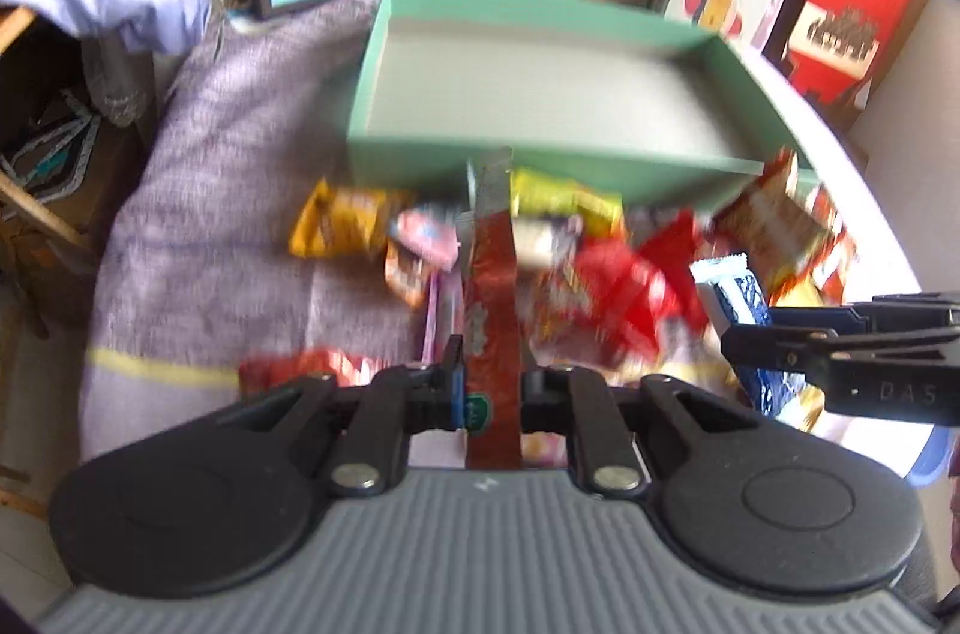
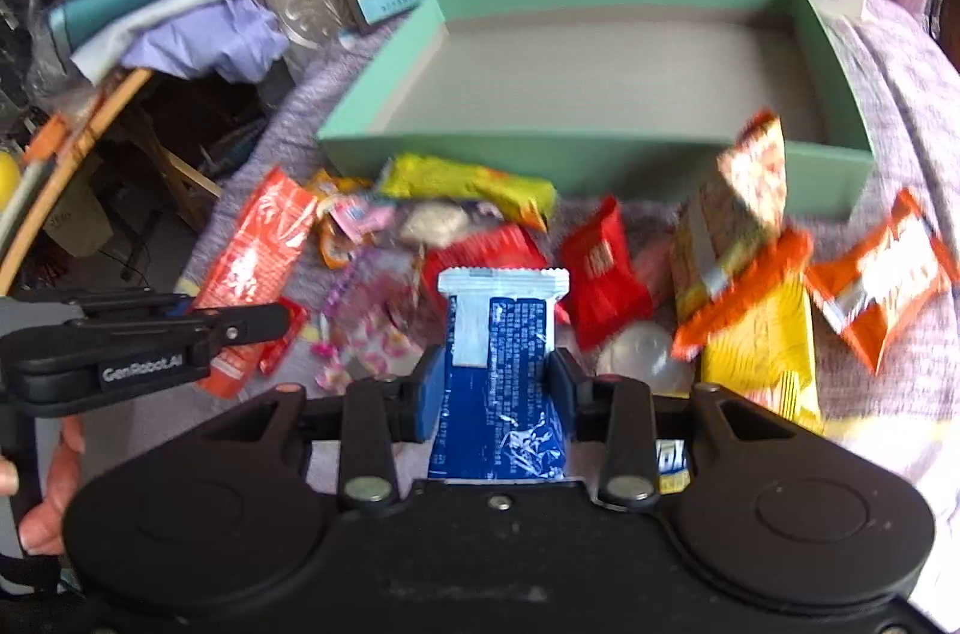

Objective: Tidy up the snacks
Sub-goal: 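Carry both packets into the green tray and open both grippers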

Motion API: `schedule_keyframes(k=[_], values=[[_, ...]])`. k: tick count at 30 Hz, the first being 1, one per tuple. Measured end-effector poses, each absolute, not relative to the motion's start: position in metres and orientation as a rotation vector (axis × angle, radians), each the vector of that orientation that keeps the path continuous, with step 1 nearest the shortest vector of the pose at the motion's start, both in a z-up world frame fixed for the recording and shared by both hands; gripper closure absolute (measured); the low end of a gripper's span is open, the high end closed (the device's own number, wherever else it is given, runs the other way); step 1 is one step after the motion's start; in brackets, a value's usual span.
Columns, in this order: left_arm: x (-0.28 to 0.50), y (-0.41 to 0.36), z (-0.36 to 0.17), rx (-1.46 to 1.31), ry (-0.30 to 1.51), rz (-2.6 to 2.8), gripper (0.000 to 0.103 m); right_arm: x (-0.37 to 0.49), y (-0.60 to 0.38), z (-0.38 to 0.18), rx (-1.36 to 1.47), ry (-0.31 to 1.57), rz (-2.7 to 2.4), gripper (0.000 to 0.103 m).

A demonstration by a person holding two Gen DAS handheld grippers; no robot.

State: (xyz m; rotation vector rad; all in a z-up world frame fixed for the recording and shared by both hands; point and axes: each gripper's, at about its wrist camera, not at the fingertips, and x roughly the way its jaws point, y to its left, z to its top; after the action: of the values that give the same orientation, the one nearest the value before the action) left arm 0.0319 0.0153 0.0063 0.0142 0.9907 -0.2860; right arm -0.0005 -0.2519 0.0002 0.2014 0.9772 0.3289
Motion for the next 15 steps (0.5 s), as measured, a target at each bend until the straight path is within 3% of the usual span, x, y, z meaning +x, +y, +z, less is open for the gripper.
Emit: schedule_keyframes(k=[9, 15], values=[[0.134, -0.002, 0.034, 0.037, 0.93, -0.289, 0.089, 0.097, -0.277, 0.029, 0.237, 0.927, 0.238, 0.067], [0.216, -0.014, 0.015, 0.058, 0.945, -0.25, 0.089, 0.187, -0.278, 0.017, 0.292, 0.952, 0.196, 0.067]])
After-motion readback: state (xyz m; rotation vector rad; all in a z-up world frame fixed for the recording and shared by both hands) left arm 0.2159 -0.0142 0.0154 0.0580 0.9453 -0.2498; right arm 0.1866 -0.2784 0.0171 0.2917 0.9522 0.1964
